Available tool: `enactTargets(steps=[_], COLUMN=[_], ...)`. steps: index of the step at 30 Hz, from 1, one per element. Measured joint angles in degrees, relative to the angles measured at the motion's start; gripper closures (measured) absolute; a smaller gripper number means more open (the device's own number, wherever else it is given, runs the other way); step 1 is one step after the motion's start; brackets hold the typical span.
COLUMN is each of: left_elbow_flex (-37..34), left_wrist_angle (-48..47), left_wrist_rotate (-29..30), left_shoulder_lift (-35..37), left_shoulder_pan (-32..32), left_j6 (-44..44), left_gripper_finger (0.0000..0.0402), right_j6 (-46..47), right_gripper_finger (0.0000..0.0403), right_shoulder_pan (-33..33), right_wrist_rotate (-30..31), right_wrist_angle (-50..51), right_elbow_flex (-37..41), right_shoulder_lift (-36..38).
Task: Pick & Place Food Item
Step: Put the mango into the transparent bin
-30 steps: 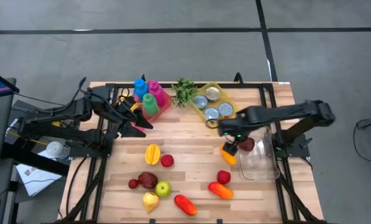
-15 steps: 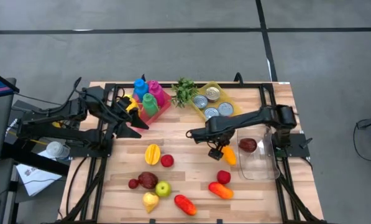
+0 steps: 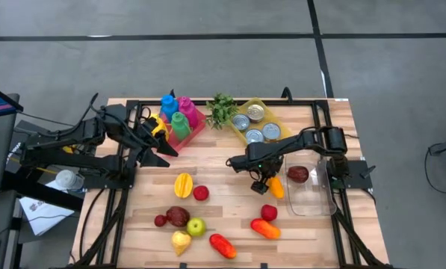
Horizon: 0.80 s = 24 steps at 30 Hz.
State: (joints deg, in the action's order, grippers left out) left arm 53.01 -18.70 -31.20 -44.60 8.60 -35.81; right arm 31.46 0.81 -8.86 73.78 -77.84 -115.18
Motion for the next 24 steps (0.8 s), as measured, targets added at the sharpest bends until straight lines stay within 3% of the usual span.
enactTargets(steps=[7, 18, 24], left_elbow_flex=[0.0, 0.0, 0.0], left_wrist_angle=[0.0, 0.02, 0.02], left_wrist_rotate=[0.16, 0.16, 0.16], left_shoulder_lift=[0.0, 0.0, 0.0], left_shoulder_pan=[-0.01, -0.02, -0.02], left_j6=[0.02, 0.02, 0.02], left_gripper_finger=[0.0089, 0.0089, 0.0089], right_j6=[-0.17, 0.87, -3.3], right_gripper_finger=[0.0067, 0.0226, 0.0228], right_shoulder_pan=[1.42, 1.81, 1.85], right_wrist_rotate=[-3.62, -3.72, -3.69], right_wrist_angle=[-5.33, -6.1, -3.76], right_elbow_flex=[4.37, 1.95, -3.19], right_shoulder_lift=[0.12, 0.12, 2.02])
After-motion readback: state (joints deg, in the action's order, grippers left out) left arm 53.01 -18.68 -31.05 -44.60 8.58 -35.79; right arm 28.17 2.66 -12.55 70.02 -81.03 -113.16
